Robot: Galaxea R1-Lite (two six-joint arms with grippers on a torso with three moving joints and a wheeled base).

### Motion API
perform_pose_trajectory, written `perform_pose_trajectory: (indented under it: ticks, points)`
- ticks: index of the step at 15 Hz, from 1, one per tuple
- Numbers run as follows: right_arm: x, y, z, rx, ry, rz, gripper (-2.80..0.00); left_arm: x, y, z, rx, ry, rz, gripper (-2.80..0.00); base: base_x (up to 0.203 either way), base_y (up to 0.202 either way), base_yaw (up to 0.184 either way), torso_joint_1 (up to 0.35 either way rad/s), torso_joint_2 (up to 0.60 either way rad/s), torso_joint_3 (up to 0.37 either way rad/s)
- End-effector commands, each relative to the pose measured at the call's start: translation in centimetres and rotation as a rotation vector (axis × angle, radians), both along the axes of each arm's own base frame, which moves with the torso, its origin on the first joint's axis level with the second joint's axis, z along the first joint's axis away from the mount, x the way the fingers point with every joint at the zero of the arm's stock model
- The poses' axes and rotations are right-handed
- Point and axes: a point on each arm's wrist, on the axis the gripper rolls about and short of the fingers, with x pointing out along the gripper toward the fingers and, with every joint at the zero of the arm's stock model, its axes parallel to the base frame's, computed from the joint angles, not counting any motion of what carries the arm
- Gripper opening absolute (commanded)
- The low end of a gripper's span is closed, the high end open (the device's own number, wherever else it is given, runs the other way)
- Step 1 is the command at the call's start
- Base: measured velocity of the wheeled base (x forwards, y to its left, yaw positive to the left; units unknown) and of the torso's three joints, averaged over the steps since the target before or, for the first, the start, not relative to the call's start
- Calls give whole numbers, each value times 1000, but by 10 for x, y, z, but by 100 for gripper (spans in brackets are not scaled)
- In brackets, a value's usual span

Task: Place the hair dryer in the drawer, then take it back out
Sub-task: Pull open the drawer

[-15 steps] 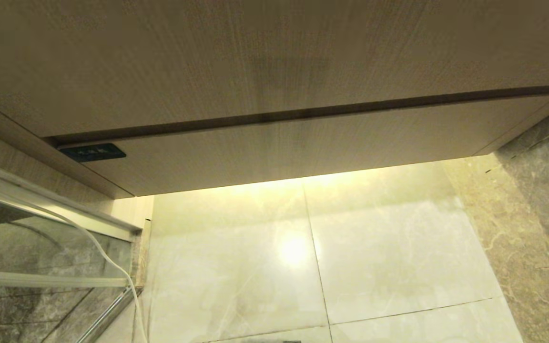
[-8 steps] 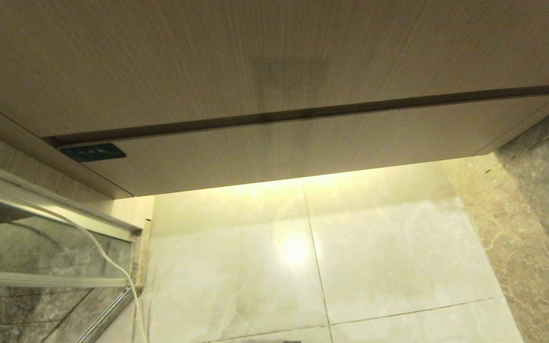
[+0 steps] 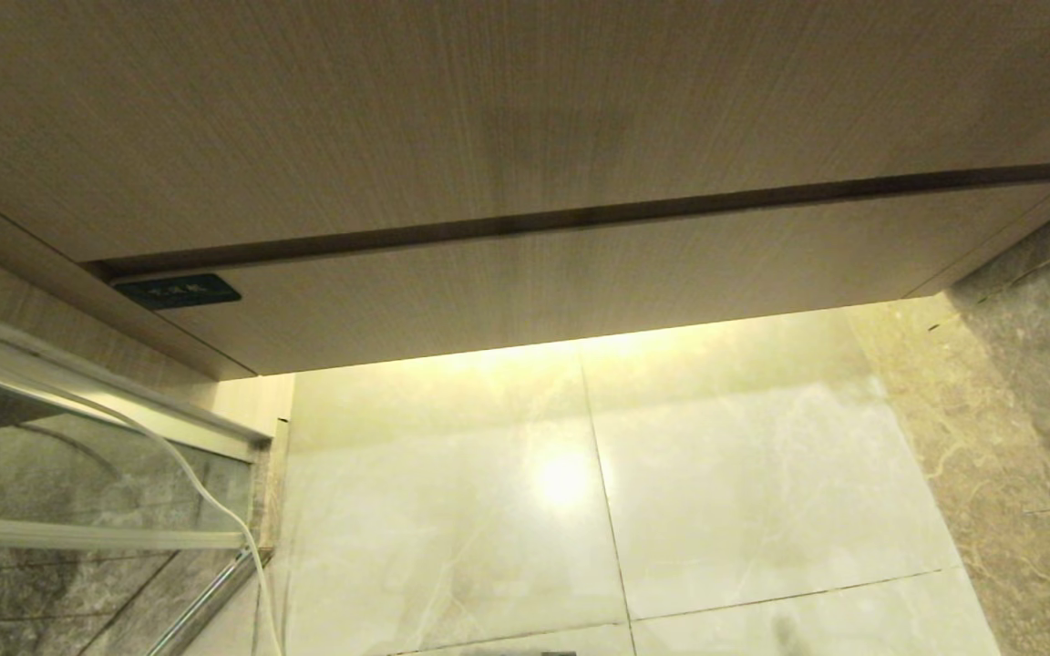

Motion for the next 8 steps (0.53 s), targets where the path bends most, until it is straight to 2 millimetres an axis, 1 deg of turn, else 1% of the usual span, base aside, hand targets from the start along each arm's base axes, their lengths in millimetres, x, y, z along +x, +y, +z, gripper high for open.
perform_pose_trajectory:
  ticks: [1,2,3,4,5,6,8]
  points:
    - [68,2,47,-21,321,105,-280,0,0,0,0,1,0,-280,0,0,0,0,0,0]
    - [86,4,52,-33,421,178,-280,0,0,0,0,0,0,-280,0,0,0,0,0,0]
    - [107,8,53,-66,524,269,-280,0,0,0,0,0,0,-280,0,0,0,0,0,0]
    - [127,13,46,-124,621,358,-280,0,0,0,0,1,0,-280,0,0,0,0,0,0]
    - [144,20,36,-202,710,443,-280,0,0,0,0,0,0,-280,0,0,0,0,0,0]
    - [159,26,24,-312,775,531,-280,0,0,0,0,0,0,-280,0,0,0,0,0,0]
    - [190,37,7,-427,846,643,-280,0,0,0,0,1,0,-280,0,0,0,0,0,0]
